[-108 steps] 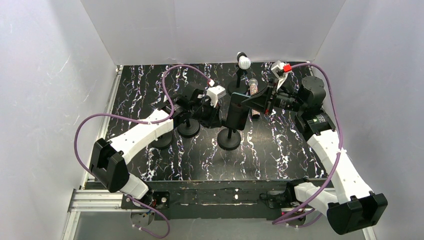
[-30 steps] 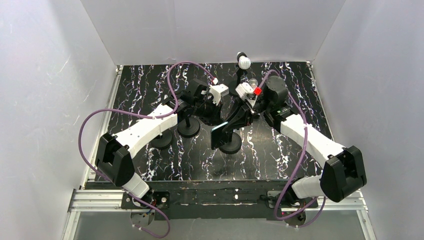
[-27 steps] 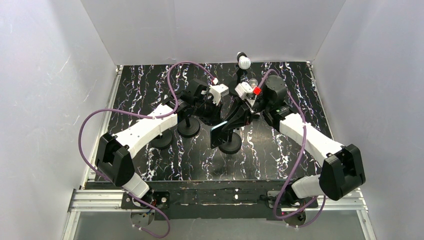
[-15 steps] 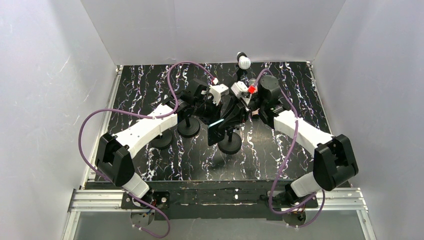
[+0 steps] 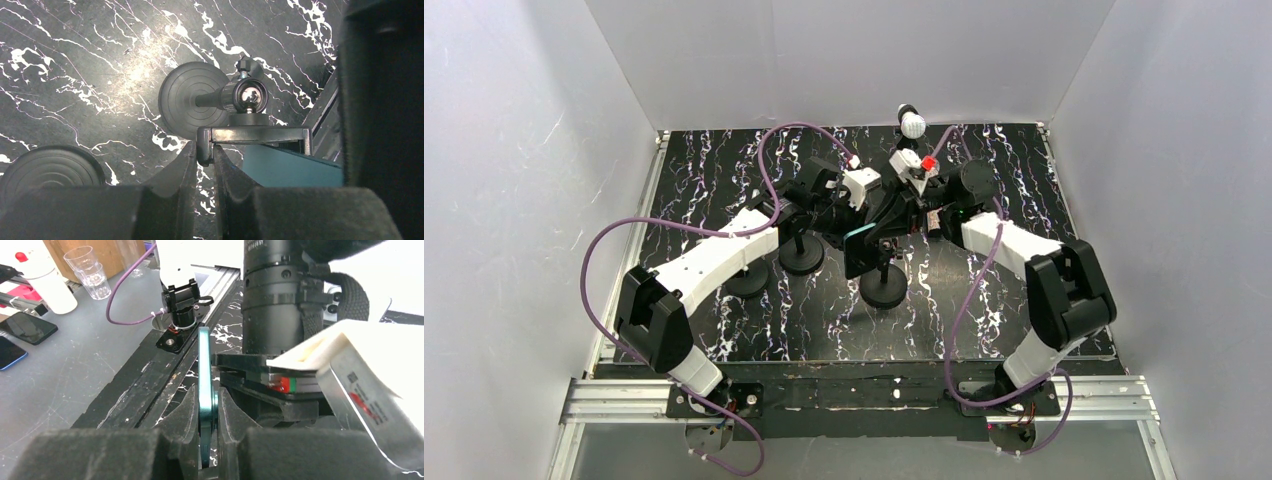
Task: Place the phone on the phone stand
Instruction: Install the phone on the phone stand.
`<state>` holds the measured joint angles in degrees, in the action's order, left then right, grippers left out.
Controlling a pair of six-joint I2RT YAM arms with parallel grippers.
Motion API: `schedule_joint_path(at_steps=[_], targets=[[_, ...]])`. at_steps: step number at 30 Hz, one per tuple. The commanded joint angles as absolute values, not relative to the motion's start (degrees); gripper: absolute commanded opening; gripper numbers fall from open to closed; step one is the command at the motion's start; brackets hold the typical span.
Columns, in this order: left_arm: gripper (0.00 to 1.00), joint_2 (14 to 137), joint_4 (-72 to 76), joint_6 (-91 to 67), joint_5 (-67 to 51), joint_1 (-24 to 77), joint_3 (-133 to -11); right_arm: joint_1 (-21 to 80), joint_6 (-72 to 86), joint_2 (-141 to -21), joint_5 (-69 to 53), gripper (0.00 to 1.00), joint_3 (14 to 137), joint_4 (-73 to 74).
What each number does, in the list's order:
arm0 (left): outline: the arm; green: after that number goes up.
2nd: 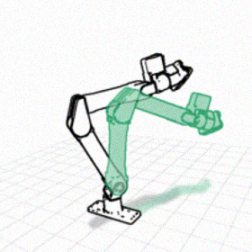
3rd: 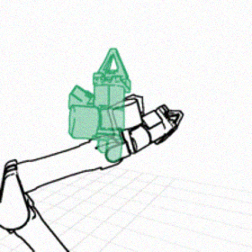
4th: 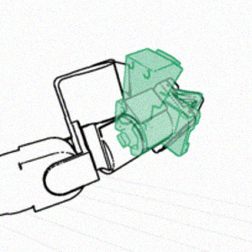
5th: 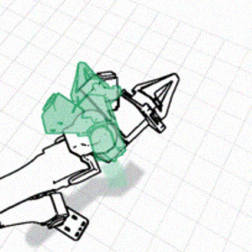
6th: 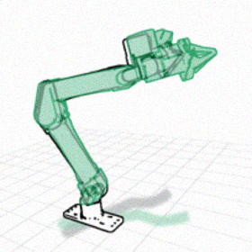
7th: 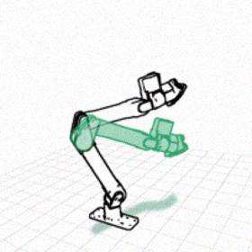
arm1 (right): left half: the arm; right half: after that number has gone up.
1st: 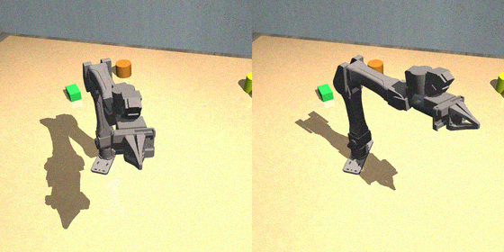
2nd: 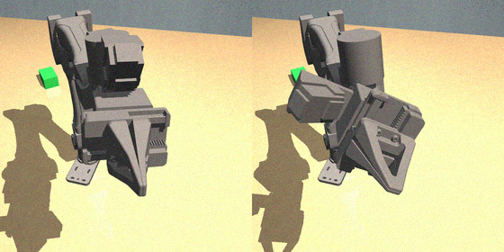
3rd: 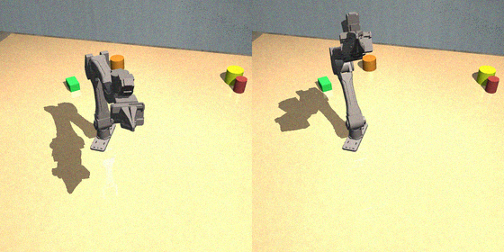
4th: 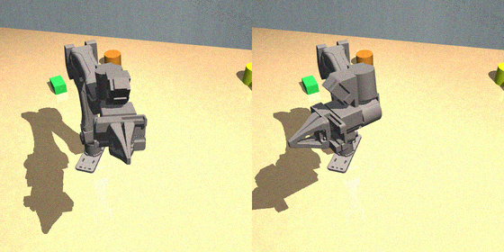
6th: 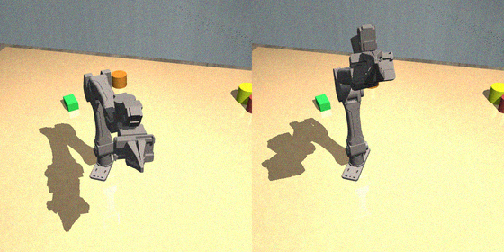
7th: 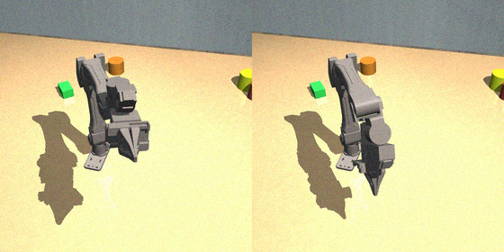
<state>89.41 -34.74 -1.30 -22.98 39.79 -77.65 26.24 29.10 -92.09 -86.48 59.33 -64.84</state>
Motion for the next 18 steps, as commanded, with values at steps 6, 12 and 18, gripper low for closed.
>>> schedule_joint_path(at_steps=[6, 12, 18], targets=[[0.00, 87.73, -34.72, -1.40, -24.13, 39.97, -78.52, 24.49, 53.25, -96.43, -86.05, 0.01, 61.27, -91.85], [0.00, 87.72, -34.72, -1.44, -23.60, 39.86, -78.65, 23.57, 49.72, -93.81, -83.06, 0.01, 58.22, -88.75], [0.00, 87.88, -34.63, -1.80, -23.04, 39.90, -78.51, 23.62, 23.03, -85.53, -78.95, 0.01, 55.53, -56.91]])
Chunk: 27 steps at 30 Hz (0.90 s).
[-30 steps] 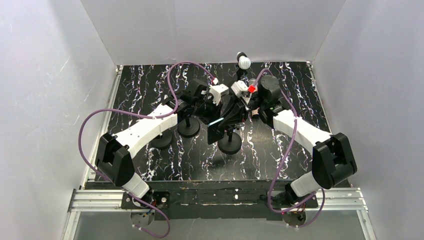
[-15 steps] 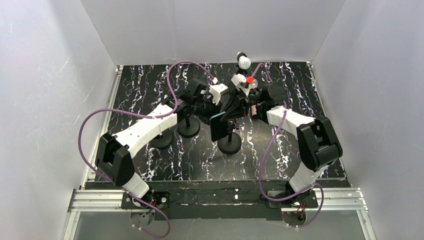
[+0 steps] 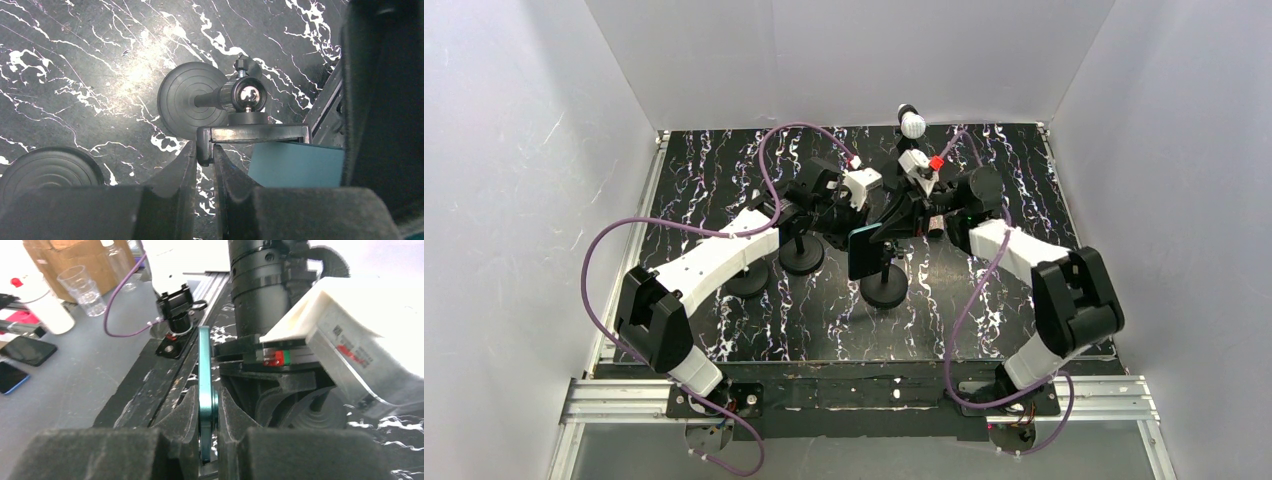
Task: Place the phone on the phone stand
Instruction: Install the phone on the phone stand.
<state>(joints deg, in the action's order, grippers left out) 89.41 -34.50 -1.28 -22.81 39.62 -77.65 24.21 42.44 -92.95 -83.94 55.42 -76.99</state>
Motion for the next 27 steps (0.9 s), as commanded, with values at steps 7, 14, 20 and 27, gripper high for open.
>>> schedule_joint_path(at_steps=[7, 14, 20, 27], targets=[[0.00, 88.01, -34.45, -2.18, -22.93, 39.81, -78.66, 23.86, -9.07, -78.38, -69.84, 0.01, 60.61, -10.05], [0.00, 87.66, -34.45, -2.40, -21.96, 39.68, -78.20, 23.91, -7.47, -76.45, -65.24, 0.01, 56.04, -12.67], [0.00, 87.56, -34.45, -2.67, -21.14, 39.61, -78.40, 23.97, -5.59, -73.73, -62.75, 0.01, 54.50, -13.83], [0.00, 87.21, -34.54, -3.07, -19.82, 39.48, -78.20, 24.10, -2.43, -70.59, -60.03, 0.01, 50.26, -19.24]])
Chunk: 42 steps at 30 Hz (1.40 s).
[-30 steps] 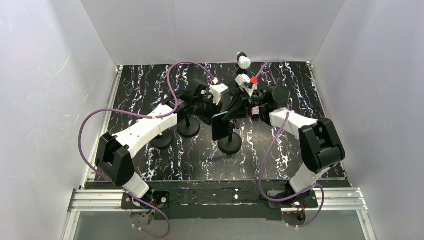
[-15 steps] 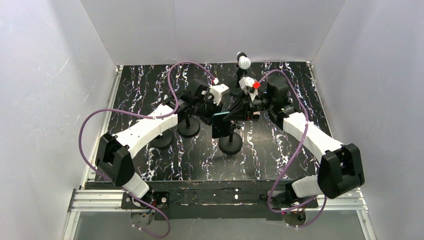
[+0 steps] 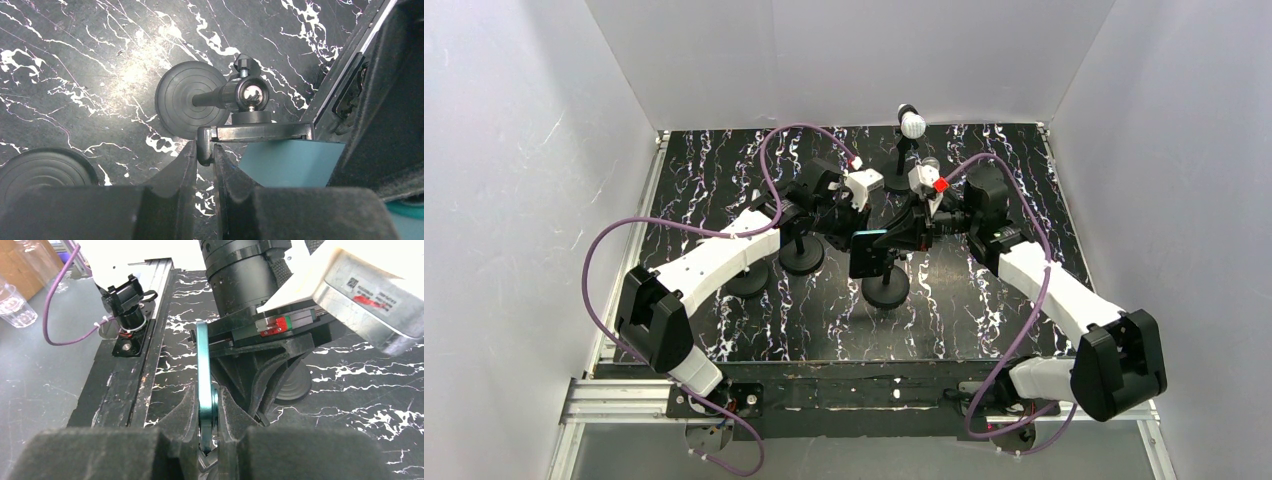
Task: Place the phone on the phone stand
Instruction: Install the phone on the phone stand.
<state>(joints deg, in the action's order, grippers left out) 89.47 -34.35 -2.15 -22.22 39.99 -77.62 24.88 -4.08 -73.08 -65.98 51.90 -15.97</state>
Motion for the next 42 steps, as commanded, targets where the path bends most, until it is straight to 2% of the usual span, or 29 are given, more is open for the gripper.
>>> schedule_joint_path(at_steps=[1, 19, 42], targets=[[0.00, 87.15, -34.54, -3.24, -19.55, 39.47, -78.15, 24.16, -2.38, -70.38, -59.33, 0.01, 50.39, -18.41], [0.00, 85.46, -34.28, -5.86, -11.12, 38.28, -76.76, 24.35, -6.44, -70.11, -49.17, 0.01, 56.94, 3.34], [0.00, 84.99, -36.04, -6.21, -6.03, 36.91, -77.02, 24.58, -6.26, -66.31, -30.42, 0.01, 58.27, 13.88]])
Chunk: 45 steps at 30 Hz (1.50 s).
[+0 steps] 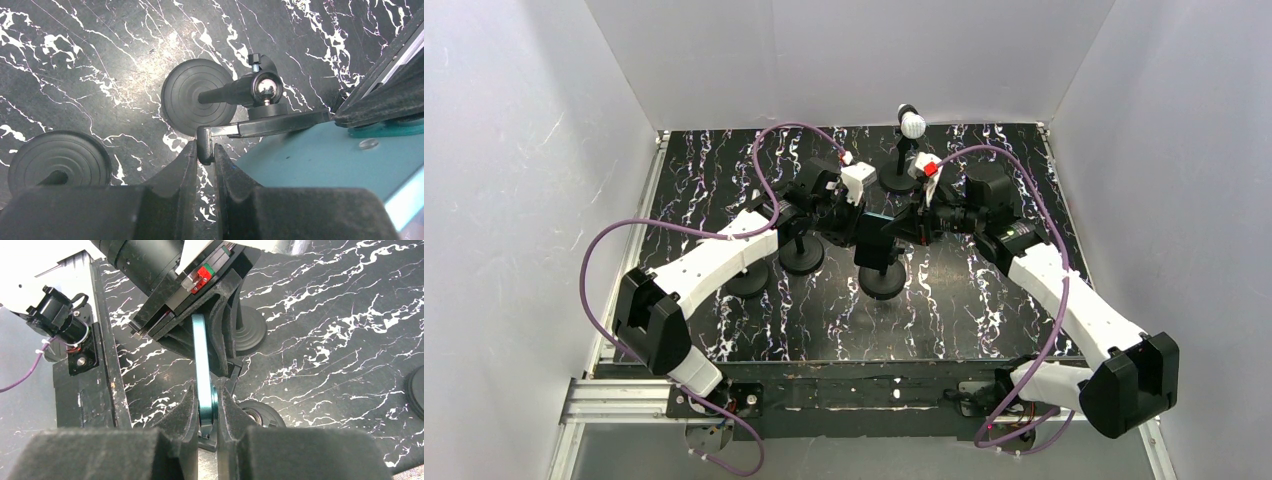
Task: Place the phone on the phone stand
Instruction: Install the phone on the phone stand.
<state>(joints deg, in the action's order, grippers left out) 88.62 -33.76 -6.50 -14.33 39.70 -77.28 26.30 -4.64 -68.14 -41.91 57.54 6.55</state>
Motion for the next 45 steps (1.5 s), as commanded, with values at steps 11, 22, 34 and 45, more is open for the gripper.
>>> schedule_joint_path(at_steps=[11, 22, 34, 45], targets=[[0.00, 84.69, -36.54, -6.33, -4.79, 36.12, -77.12, 27.24, -7.41, -66.55, -20.33, 0.01, 60.45, 17.52], [0.00, 84.67, -37.25, -5.93, -2.79, 35.78, -77.20, 31.70, -7.66, -69.29, -7.43, 0.01, 65.03, 22.93], [0.00, 84.55, -37.87, -5.71, -1.00, 35.29, -77.34, 33.95, -7.93, -70.63, 2.30, 0.01, 67.63, 26.80], [0.00, 84.69, -38.31, -5.77, -0.81, 34.90, -77.39, 35.82, -8.58, -71.79, 9.95, 0.01, 69.33, 28.87]])
